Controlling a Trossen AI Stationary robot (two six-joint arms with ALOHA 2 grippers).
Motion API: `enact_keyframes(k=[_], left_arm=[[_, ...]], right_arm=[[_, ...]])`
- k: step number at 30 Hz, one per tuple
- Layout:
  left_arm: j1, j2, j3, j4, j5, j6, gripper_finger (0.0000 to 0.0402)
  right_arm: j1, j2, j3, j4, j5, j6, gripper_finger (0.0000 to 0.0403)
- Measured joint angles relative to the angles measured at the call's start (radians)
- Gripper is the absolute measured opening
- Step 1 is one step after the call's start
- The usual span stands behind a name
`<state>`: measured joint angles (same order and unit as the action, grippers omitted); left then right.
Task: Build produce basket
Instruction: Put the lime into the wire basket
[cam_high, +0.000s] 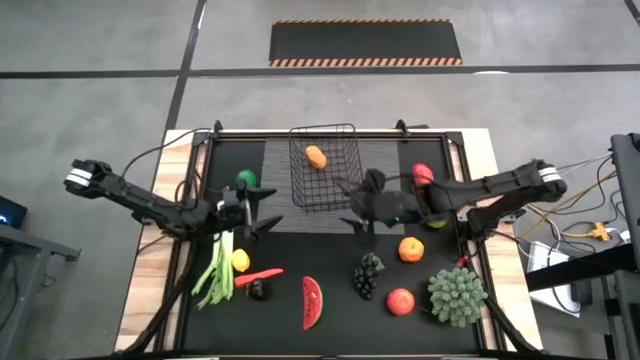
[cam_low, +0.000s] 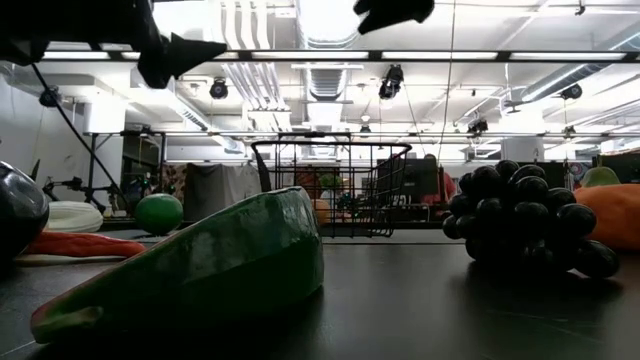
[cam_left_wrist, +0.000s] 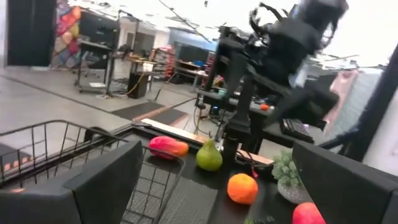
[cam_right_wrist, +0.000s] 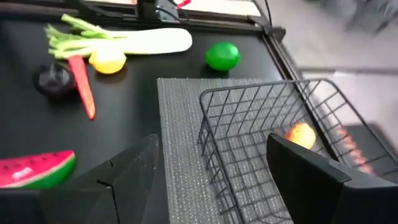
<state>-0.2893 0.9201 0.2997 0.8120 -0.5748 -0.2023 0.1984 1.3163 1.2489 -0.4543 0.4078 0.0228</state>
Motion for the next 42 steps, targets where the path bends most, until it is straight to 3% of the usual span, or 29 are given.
enact_keyframes(k=[7, 17, 21, 26, 31, 35, 42], left_arm=[[0.0, 0.031, 0.002, 0.057, -0.104, -0.053, 0.0399], [0.0, 0.026, 0.02, -0.029, -0.217, -0.22, 0.0399], [0.012, -0.001, 0.119, -0.39, -0.275, -0.372, 0.0399], [0.075, -0.012, 0.353, -1.112, -0.273, -0.705, 0.0399], [0.184, 0.046, 0.543, -1.638, -0.183, -0.946, 0.0399], [0.311, 0.119, 0.602, -1.8, -0.069, -0.987, 0.0399], [0.534, 0.283, 0.581, -1.817, 0.049, -0.904, 0.0399]], right_arm=[[0.039, -0.103, -0.277, 0.298, 0.012, -0.106, 0.0281], [0.054, -0.326, -0.552, 0.576, 0.012, -0.202, 0.0279], [0.055, -0.398, -0.625, 0.65, 0.011, -0.199, 0.0281], [0.055, -0.455, -0.664, 0.652, 0.011, -0.181, 0.0278], [0.055, -0.479, -0.689, 0.652, 0.01, -0.18, 0.0277], [0.055, -0.48, -0.698, 0.639, 0.01, -0.179, 0.0275], [0.055, -0.478, -0.699, 0.634, 0.009, -0.173, 0.0272]])
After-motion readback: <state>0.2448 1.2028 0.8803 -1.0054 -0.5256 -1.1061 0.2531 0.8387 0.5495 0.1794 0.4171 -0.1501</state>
